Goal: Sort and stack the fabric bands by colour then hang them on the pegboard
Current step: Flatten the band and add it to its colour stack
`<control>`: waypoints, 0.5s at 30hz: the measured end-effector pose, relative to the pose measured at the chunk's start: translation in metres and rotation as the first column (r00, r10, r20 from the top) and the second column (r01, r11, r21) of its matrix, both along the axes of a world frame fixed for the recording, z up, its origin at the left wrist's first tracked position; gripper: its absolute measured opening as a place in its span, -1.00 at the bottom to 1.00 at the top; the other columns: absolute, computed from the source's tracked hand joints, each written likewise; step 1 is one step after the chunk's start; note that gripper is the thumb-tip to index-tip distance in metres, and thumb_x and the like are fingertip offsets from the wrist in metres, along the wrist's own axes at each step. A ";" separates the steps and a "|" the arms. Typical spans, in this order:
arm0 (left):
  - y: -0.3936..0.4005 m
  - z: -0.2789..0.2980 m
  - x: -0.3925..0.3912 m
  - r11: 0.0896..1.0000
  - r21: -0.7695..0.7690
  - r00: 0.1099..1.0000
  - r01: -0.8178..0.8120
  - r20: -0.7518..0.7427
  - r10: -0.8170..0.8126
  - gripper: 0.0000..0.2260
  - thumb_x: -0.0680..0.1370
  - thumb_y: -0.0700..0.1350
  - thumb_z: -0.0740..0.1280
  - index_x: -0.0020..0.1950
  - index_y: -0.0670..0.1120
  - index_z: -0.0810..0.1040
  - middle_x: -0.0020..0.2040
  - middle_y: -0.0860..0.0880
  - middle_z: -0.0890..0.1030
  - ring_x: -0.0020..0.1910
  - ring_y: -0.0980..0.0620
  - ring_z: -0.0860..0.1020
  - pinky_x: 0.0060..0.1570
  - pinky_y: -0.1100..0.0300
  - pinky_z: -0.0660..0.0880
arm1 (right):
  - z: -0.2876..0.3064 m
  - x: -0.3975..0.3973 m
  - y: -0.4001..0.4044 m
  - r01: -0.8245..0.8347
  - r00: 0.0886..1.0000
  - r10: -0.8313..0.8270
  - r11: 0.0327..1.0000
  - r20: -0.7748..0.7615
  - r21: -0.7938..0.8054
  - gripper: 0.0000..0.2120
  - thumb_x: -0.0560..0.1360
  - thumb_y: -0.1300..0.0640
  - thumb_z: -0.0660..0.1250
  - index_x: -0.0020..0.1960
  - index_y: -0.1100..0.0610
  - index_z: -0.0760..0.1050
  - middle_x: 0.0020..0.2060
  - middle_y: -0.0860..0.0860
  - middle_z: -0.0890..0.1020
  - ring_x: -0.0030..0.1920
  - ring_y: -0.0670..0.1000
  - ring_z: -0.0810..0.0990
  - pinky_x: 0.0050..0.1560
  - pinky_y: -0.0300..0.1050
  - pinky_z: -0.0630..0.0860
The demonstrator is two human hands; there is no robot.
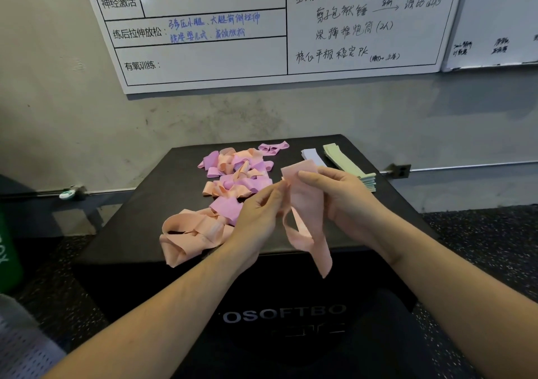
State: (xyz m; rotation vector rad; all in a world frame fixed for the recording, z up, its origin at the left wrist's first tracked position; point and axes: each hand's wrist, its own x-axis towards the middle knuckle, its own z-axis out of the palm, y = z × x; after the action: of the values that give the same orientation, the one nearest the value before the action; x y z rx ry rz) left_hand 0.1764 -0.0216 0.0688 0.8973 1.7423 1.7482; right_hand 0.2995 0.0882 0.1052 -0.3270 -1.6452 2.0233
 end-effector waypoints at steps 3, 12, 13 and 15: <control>0.006 -0.003 0.004 1.000 0.013 0.995 0.018 0.100 -0.019 -0.55 0.64 0.26 0.15 0.24 0.00 0.64 0.10 -0.04 0.72 0.14 -0.06 0.68 0.27 -0.12 0.55 | -0.003 -0.009 0.007 0.041 0.998 -0.043 0.998 0.040 0.039 -0.80 0.53 0.13 0.43 0.10 0.20 0.67 0.02 0.25 0.70 0.02 0.18 0.65 0.15 0.18 0.57; 0.027 -0.020 0.009 0.992 -0.042 0.988 0.121 0.099 -0.117 -0.80 0.64 0.00 0.34 0.15 -0.07 0.66 0.04 -0.09 0.74 0.08 -0.12 0.69 0.25 -0.20 0.55 | -0.008 -0.018 0.021 0.131 0.986 -0.146 0.977 0.077 0.167 -0.87 0.51 0.17 0.47 0.02 0.17 0.72 -0.18 0.04 0.73 -0.22 -0.09 0.66 -0.28 -0.26 0.56; 0.030 -0.020 0.009 0.992 -0.062 0.990 0.108 0.093 -0.102 -0.82 0.65 -0.01 0.33 0.11 -0.06 0.68 0.02 -0.08 0.74 0.08 -0.12 0.69 0.25 -0.21 0.55 | -0.010 -0.019 0.023 0.134 0.985 -0.151 0.975 0.086 0.175 -0.88 0.50 0.16 0.48 0.01 0.16 0.72 -0.17 0.02 0.74 -0.20 -0.11 0.67 -0.26 -0.28 0.56; 0.036 -0.020 0.010 0.995 -0.089 0.993 0.052 0.106 -0.043 -0.80 0.66 0.02 0.31 0.03 -0.01 0.70 -0.03 -0.06 0.75 0.06 -0.10 0.70 0.22 -0.20 0.57 | -0.014 -0.019 0.028 0.163 0.977 -0.187 0.965 0.104 0.208 -0.92 0.48 0.13 0.51 -0.05 0.12 0.71 -0.19 -0.04 0.73 -0.20 -0.17 0.65 -0.22 -0.33 0.53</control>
State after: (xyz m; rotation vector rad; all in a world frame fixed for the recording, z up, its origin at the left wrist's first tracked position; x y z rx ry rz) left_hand 0.1868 0.0146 0.0484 0.7877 1.7049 1.6410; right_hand 0.2806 0.1166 0.0911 -0.5147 -1.8065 1.7231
